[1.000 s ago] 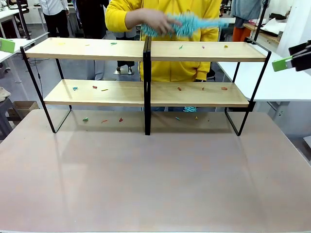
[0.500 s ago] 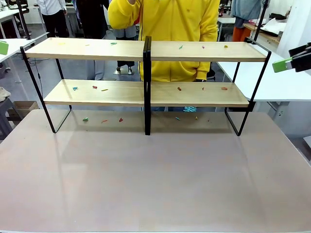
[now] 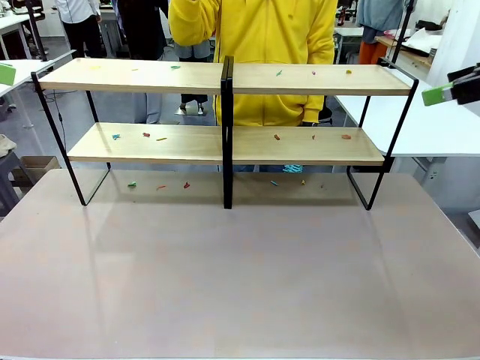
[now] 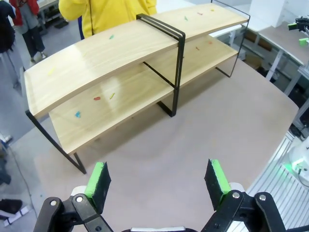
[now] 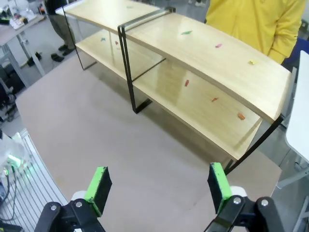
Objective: Clean the shelves.
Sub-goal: Pick up the Duster when the human hands it over.
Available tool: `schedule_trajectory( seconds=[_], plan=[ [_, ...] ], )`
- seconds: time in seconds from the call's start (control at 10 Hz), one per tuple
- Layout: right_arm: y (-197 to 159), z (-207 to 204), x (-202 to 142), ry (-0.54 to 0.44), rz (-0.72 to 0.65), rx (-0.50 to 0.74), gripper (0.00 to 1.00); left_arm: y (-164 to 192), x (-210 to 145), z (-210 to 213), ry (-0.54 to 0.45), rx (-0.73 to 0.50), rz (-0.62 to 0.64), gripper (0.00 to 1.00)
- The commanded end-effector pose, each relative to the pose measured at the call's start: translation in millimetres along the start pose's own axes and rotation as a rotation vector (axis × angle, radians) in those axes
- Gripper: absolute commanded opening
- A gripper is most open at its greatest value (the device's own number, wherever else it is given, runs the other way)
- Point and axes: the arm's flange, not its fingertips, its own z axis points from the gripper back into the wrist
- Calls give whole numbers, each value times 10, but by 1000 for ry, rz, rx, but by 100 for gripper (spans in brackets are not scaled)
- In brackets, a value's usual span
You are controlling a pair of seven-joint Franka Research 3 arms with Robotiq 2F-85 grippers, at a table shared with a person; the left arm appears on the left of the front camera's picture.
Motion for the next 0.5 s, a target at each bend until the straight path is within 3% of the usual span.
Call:
schedule_trajectory(
  seconds=[0.0,0.2,0.4],
  plan=[
    [385,-105,-606,-79,-168,-21,100,14,-9,3,-4,-6,-5,100],
    [512,-106,-543,-34,-330,-13,100,14,-9,3,-4,-6,-5,100],
    [554,-128,-521,-52,-328,-19,100,14,-9,3,-4,-6,-5,100]
  ],
)
